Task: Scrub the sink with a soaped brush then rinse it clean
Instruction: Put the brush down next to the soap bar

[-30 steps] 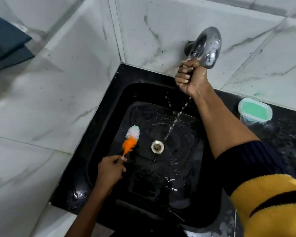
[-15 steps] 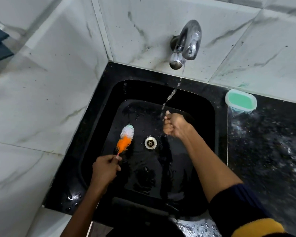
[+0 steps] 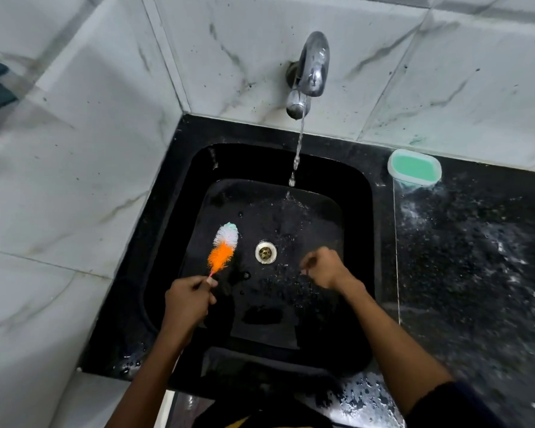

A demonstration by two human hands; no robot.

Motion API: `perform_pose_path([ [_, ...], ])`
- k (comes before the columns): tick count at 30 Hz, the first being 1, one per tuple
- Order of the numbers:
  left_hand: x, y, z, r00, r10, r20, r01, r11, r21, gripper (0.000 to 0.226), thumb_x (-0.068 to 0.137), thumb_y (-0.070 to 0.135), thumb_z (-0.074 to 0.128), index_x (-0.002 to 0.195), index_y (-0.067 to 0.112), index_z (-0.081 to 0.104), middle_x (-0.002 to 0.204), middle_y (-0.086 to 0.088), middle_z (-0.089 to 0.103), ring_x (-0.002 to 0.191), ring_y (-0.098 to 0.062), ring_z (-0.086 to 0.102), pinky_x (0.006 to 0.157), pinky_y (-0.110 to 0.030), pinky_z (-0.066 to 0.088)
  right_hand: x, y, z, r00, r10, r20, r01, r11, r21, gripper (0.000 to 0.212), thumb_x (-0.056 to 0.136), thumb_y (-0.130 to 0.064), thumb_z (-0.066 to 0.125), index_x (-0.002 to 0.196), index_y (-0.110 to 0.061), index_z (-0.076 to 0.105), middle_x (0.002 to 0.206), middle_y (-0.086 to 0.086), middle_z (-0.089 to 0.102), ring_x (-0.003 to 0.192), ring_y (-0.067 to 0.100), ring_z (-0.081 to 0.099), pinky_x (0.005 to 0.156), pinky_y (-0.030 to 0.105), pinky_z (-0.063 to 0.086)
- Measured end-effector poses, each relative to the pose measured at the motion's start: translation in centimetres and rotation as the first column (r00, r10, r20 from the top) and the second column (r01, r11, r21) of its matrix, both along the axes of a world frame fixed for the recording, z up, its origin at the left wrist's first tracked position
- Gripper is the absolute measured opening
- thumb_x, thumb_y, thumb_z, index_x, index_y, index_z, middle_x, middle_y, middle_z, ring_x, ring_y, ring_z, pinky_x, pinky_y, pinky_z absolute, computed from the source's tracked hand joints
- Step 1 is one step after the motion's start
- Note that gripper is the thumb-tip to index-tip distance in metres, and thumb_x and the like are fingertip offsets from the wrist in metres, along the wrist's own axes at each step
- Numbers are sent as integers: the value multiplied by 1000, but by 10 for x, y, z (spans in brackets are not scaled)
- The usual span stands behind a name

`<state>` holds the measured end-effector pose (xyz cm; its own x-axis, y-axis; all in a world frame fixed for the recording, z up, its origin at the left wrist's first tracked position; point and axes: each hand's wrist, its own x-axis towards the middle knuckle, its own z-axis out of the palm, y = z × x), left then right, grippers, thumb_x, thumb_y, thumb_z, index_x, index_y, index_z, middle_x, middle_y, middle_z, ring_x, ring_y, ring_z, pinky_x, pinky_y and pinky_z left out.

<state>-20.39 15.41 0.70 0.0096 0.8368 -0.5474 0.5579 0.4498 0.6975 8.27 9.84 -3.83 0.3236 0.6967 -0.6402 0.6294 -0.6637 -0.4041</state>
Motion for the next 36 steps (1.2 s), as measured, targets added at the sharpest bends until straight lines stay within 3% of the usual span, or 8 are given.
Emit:
perform_pose_path([
  [6,-9,-7,-2,1000,7,-15,-7,1000,-4,25,97,13,58,80,18,75,59,-5,68,46,-14,55,49,-24,45,10,15,51,745,-256,-617,449,875,180,10,87,2,66,97,4,68,87,18,72,77,24,69,72,31,58],
  [10,-12,-13,2,1000,10,-12,-10,1000,5,25,97,14,58,80,18,76,60,-5,68,48,-13,56,51,-24,45,5,8,44,316,-301,-900,640,767,-31,28,87,3,62,114,5,63,110,22,69,93,26,70,82,32,57],
  [13,-14,-15,6,1000,12,2,-12,1000,6,24,98,15,58,81,17,75,62,-6,68,50,-14,56,50,-24,45,-10,-14,3,922,-259,-288,274,962,12,19,81,-9,70,99,-6,70,101,12,70,89,24,68,78,28,56],
  [16,-18,-15,8,1000,8,10,-8,1000,16,22,97,16,59,83,16,77,59,-5,67,51,-16,54,56,-28,43,-20,-25,-15,950,-275,-147,284,958,37,7,78,-9,73,84,-11,74,84,9,74,76,23,70,74,31,59],
  [23,-29,-22,9,999,26,32,-26,999,19,24,96,14,60,80,18,76,55,-4,65,50,-17,52,57,-29,41,-11,-10,28,131,-349,-928,728,669,-149,26,89,6,57,114,10,61,113,26,67,107,33,65,96,42,51],
  [27,-26,-26,10,999,12,43,-13,1000,6,23,95,12,59,79,16,76,54,-2,64,44,-14,48,53,-25,39,-25,-21,-10,964,-257,-64,262,962,81,15,77,-17,72,92,-12,71,93,9,70,86,22,67,84,35,52],
  [31,-23,-29,12,998,-2,60,2,1000,9,23,94,10,57,81,15,76,55,-2,63,39,-10,45,48,-22,38,-58,-29,-2,913,-403,-60,407,892,199,11,76,-12,67,81,-19,74,84,-2,72,82,10,64,76,13,42],
  [36,-11,-31,11,997,-37,68,36,999,8,25,96,11,54,83,17,75,57,-3,65,40,-10,48,47,-23,40,-110,-37,23,590,-561,-581,658,751,-57,17,87,-8,55,91,-5,72,91,16,73,70,16,63,60,24,48],
])
